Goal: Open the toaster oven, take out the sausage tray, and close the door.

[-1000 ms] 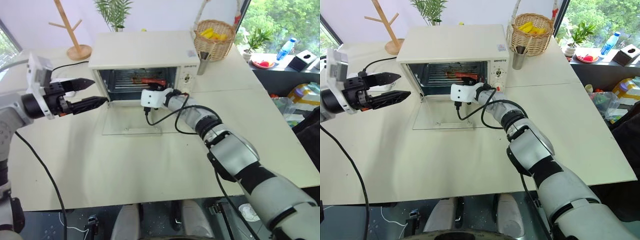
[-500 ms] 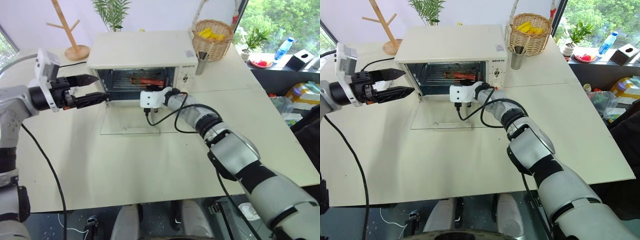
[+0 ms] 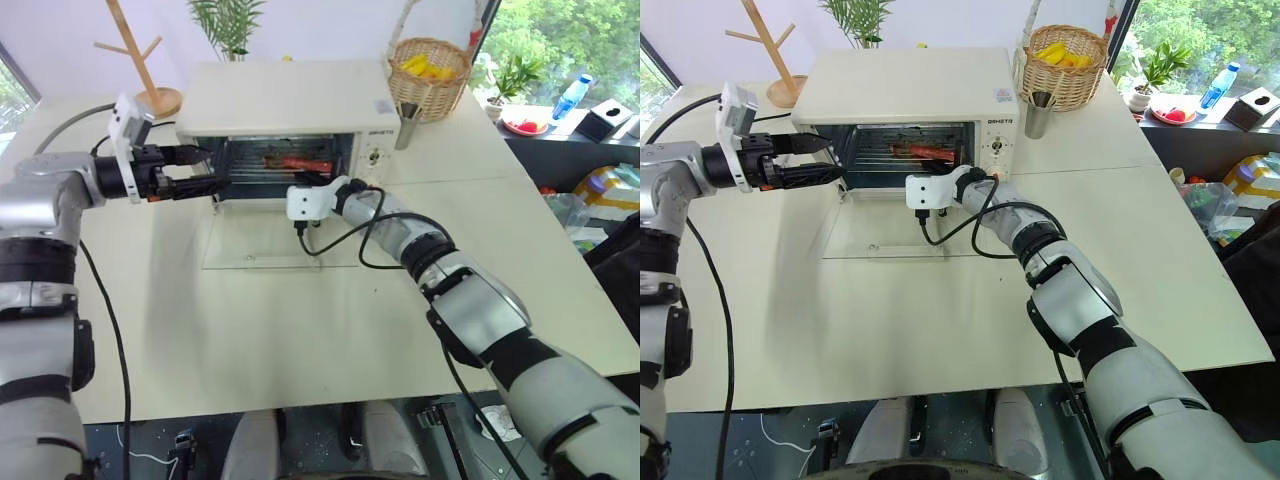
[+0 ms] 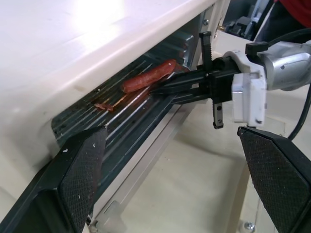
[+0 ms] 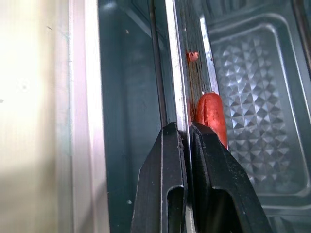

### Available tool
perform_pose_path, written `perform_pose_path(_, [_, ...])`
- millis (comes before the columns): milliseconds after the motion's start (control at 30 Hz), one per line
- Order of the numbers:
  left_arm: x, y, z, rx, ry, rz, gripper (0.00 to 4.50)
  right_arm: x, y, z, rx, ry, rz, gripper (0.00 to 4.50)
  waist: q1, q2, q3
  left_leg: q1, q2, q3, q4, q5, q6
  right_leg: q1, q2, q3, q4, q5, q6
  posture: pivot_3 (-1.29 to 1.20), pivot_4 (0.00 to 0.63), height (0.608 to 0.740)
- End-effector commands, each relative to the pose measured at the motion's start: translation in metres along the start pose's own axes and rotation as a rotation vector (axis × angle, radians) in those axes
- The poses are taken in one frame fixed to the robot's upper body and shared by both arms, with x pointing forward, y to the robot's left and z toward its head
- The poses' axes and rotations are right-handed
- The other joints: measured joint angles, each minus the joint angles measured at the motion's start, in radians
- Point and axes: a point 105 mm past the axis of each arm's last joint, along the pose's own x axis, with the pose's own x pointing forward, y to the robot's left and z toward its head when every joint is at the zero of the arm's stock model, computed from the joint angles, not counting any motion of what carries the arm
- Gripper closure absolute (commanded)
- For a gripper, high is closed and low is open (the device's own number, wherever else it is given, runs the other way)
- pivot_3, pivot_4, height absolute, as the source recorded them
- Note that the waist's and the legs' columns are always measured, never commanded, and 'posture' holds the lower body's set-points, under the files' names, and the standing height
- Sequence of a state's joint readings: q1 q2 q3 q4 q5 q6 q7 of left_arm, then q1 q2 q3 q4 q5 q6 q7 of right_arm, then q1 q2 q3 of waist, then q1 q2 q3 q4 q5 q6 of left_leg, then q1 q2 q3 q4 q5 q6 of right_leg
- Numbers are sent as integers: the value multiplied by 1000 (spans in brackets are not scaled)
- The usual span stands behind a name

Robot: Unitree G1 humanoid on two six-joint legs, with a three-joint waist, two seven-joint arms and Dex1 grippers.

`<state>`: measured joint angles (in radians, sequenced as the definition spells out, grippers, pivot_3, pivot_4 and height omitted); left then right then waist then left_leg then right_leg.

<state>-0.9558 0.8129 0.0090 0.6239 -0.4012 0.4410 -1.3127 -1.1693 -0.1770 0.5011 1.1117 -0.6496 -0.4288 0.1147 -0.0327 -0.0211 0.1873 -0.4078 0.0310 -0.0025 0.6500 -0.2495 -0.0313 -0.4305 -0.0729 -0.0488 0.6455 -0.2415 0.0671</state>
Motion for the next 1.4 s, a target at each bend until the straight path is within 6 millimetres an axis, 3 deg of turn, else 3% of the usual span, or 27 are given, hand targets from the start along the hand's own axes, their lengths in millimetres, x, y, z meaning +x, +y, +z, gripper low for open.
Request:
perform_pose_path(33, [0,2,13,57,-13,0,0,-2,-26,22,40,-103,-103,4488,-1,0,0,0,0,0,0,0,0,0,0,0,0,0,0,0,150,734])
perform_pose_path(367, [2,0,15,65,-13,-30,0,-22,-22,31,37,-146,-104,4488,-7,0,0,0,0,-1,1,0,0,0,1,0,1,0,0,0,150,734])
perform_pose_path(600, [2,0,15,67,-16,-28,0,-14,-17,22,87,-90,-73,4488,-8,0,0,0,0,-1,1,0,0,0,1,0,1,0,0,0,150,734])
perform_pose_path(767, [1,-2,17,71,-20,-28,0,-7,-13,17,75,-59,-54,2360,-9,0,0,1,1,-1,2,0,0,0,1,0,2,0,0,0,150,734])
perform_pose_path(1067, [-1,-2,19,76,-28,-21,0,1,-11,15,53,-38,-61,2360,-10,0,0,1,1,0,2,0,0,0,1,1,2,0,0,0,150,734])
perform_pose_path(1400, [0,-2,20,73,-33,-23,0,-3,-25,21,-5,-80,-118,2360,-10,0,0,1,1,0,2,0,0,0,1,1,2,0,0,0,150,734])
